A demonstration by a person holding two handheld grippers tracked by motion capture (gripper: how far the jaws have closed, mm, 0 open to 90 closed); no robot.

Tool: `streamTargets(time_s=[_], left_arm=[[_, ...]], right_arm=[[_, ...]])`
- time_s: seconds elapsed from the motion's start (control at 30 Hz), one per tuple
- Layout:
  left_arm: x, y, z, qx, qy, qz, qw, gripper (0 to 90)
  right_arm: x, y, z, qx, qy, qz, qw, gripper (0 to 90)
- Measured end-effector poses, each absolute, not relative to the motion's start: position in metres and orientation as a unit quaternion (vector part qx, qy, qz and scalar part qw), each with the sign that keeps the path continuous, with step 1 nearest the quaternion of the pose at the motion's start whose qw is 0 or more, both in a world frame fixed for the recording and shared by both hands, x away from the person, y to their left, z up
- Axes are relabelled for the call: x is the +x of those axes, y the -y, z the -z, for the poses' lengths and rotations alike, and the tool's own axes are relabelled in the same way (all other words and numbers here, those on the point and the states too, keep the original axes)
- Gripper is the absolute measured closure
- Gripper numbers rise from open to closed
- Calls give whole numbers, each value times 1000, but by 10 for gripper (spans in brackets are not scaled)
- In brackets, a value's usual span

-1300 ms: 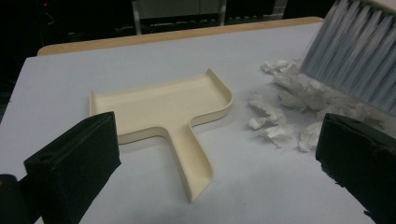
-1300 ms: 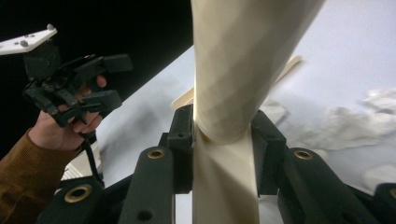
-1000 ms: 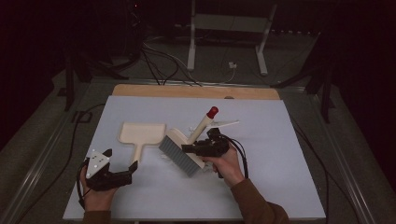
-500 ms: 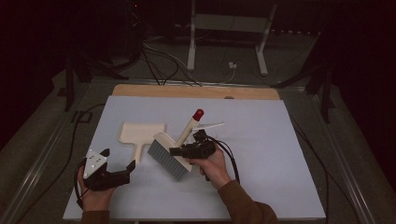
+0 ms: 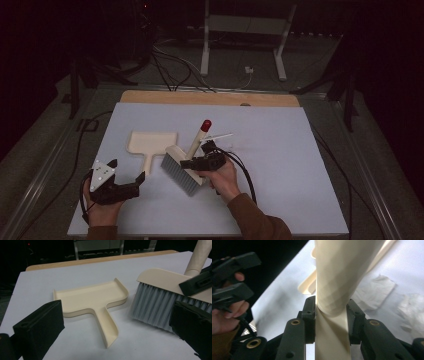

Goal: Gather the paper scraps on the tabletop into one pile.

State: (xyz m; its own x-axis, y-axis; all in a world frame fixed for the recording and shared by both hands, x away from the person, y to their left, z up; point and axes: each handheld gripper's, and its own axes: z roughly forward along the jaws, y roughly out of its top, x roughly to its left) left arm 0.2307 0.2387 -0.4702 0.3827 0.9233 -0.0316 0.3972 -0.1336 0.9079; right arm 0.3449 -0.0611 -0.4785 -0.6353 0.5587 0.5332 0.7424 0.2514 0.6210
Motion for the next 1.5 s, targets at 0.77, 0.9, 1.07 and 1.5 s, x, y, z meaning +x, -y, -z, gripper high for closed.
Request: streamTargets(time_s=[0.77,0.9,1.07,1.5], left_arm=[[231,-238,471,697,-475,-288,453,4],[231,-237,471,698,-475,-287,452,4],[231,-237,471,698,-475,-287,452,4],[231,-236,472,701,-474,-285,451,4]], right_arm=[[361,102,473,-472,772,425,31,675],[363,111,472,-480,769,422,21,675],[366,121,472,-492,763,419,13,675],[370,145,468,-514,751,414,-15,675]])
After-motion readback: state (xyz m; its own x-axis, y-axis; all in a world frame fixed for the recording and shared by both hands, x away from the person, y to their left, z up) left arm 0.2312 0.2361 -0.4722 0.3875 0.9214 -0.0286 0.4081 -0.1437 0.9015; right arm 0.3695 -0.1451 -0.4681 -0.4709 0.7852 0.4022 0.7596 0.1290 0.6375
